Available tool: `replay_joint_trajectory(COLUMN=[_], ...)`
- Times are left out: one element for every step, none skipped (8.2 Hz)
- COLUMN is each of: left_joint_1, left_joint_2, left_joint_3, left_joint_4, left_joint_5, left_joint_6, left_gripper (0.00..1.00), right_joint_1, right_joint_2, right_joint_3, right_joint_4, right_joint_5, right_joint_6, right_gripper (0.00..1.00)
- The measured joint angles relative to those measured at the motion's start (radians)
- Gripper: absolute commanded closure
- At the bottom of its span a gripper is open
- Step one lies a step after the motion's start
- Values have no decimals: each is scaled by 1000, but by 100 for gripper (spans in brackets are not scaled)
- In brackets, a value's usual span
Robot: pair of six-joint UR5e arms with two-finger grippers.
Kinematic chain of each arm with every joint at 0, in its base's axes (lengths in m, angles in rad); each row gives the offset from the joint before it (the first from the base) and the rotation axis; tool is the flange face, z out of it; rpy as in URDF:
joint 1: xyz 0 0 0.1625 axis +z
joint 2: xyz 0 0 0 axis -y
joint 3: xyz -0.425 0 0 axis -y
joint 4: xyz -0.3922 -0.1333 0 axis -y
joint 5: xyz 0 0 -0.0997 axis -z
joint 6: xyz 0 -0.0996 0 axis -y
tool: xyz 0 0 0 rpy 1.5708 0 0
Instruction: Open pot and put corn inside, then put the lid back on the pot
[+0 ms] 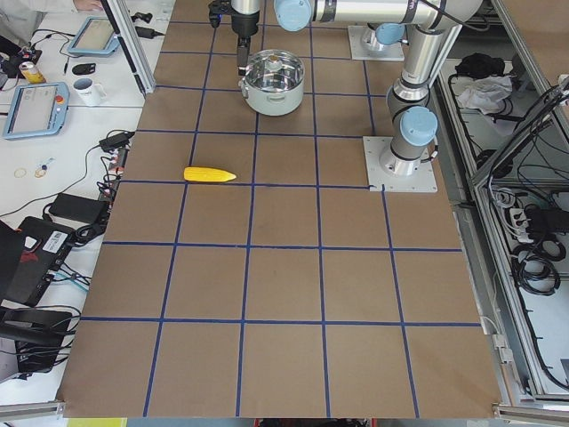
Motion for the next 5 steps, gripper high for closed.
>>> replay_joint_trajectory(left_joint_1=[0,0,4,14,30], left_joint_2=[0,0,-2,-7,-22], left_joint_3=[0,0,0,0,0], left_joint_4=[1,6,13,29,64], left_joint_5=[0,3,5,6,7], left_joint_6=[0,1,10,32,85], left_gripper=[0,0,0,0,0], right_joint_1=[-1,-4,-13,-25,-35], right_joint_2=[0,1,1,0,0], right_joint_3=[0,0,2,6,9], right_joint_4=[1,4,9,15,21], right_joint_5=[-2,-6,-8,-10,-9], right_joint_6=[0,0,0,0,-1], right_gripper=[0,0,0,0,0])
